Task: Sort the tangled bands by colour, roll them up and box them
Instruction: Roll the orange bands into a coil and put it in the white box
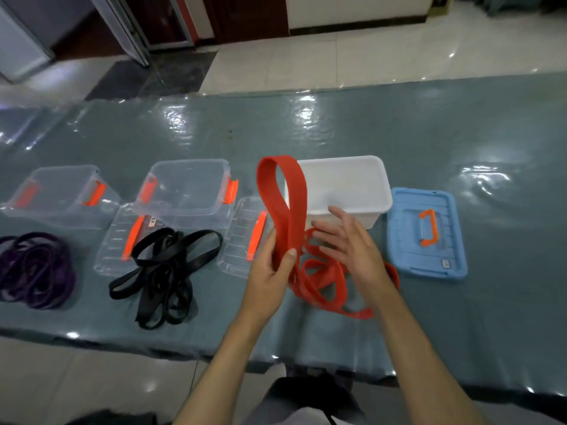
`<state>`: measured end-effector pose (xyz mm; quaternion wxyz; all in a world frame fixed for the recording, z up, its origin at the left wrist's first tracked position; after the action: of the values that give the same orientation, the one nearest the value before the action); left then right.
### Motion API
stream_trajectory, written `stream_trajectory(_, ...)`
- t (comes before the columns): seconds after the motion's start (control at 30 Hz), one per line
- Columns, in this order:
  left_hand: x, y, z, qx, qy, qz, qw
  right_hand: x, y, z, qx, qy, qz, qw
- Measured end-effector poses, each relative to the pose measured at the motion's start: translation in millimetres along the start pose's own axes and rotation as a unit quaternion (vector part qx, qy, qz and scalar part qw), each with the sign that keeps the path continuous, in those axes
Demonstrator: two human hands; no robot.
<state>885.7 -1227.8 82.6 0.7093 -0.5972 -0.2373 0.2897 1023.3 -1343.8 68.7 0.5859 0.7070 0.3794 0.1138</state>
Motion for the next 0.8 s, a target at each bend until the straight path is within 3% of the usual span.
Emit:
stream_trajectory(0.17, -2, 6, -42, 0.104, 0.154, -0.053, 0.981, 9, 21, -26, 0.02, 0.033, -0.017, 0.999)
stream_trajectory(0.33, 3, 1, -64, 0.122, 0.177, -0.101, 0.971, 11, 22, -22, -0.079, -0.11, 0.07, 0.988)
stream_trajectory(0.43, 8, 10, -69, 0.125, 0.205, -0.104, 0.965, 15, 18, -20, -0.045, -0.155, 0.062, 0.985)
stream_trajectory(0.53, 29, 13, -45, 0.058, 0.151, -0.031, 0.986, 23, 16, -18, 0.001, -0.135, 0.051, 0.99)
stream_trajectory(0.63, 54, -16, -22, -0.111, 0.111, 0.008, 0.988, 21, 22, -32, 0.002, -0.097, 0.071, 0.993)
stream_trajectory(0.8, 79, -60, 5, -0.156, 0.097, -0.073, 0.98, 22, 35, -57, 0.016, -0.013, 0.083, 0.996)
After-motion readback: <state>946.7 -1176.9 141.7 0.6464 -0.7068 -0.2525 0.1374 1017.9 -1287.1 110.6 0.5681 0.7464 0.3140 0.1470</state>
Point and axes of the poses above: each hand's wrist, its own x-axis towards the middle knuckle, its own z-axis out of the back of the hand, y = z × x, the point moved 10 cm from there along x, towards the middle knuckle
